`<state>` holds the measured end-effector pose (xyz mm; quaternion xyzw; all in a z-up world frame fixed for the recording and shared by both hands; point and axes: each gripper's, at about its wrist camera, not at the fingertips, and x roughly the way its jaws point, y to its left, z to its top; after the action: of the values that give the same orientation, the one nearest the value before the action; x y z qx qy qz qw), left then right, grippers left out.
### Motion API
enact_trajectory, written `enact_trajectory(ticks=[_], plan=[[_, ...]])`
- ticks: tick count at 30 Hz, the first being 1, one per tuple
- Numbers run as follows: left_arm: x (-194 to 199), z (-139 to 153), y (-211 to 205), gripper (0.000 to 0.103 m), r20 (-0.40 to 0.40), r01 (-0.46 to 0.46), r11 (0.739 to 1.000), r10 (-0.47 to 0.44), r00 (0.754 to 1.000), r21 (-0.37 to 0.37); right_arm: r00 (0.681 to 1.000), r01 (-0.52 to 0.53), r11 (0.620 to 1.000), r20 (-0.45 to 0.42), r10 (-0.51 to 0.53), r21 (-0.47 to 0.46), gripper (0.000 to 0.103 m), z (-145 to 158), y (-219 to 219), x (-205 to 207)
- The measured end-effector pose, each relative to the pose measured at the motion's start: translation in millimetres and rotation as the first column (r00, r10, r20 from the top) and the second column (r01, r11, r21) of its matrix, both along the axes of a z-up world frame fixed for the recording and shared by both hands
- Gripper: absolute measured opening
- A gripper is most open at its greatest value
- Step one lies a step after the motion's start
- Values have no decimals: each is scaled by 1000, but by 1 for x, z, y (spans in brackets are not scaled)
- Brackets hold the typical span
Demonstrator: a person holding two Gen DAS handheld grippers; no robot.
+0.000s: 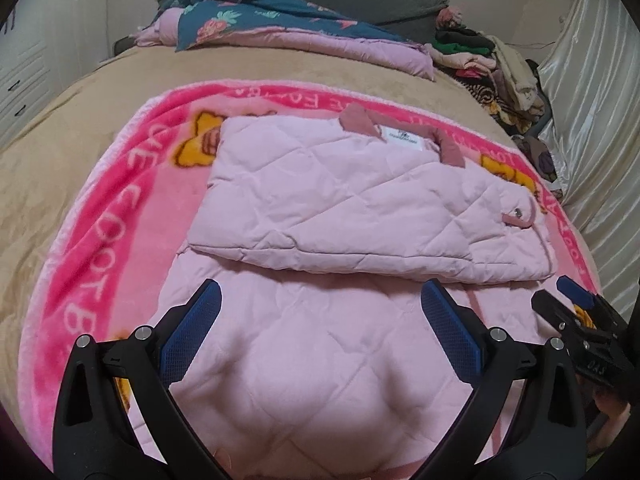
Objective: Fold large clothes
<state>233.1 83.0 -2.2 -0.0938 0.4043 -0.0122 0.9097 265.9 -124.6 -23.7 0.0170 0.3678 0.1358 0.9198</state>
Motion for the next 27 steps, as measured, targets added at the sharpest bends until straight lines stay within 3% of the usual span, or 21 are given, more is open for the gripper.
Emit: enact_trajectory(ticks=[8,27], plan=[[-11,17,-4,93,48,10,1000,-11,999,15,999,8,998,30,-10,57,99,18,-8,-23],[-33,38,1,94,115,1,1000,-3,993,17,995,38,998,94,-42,46,99,43,-29,-57]])
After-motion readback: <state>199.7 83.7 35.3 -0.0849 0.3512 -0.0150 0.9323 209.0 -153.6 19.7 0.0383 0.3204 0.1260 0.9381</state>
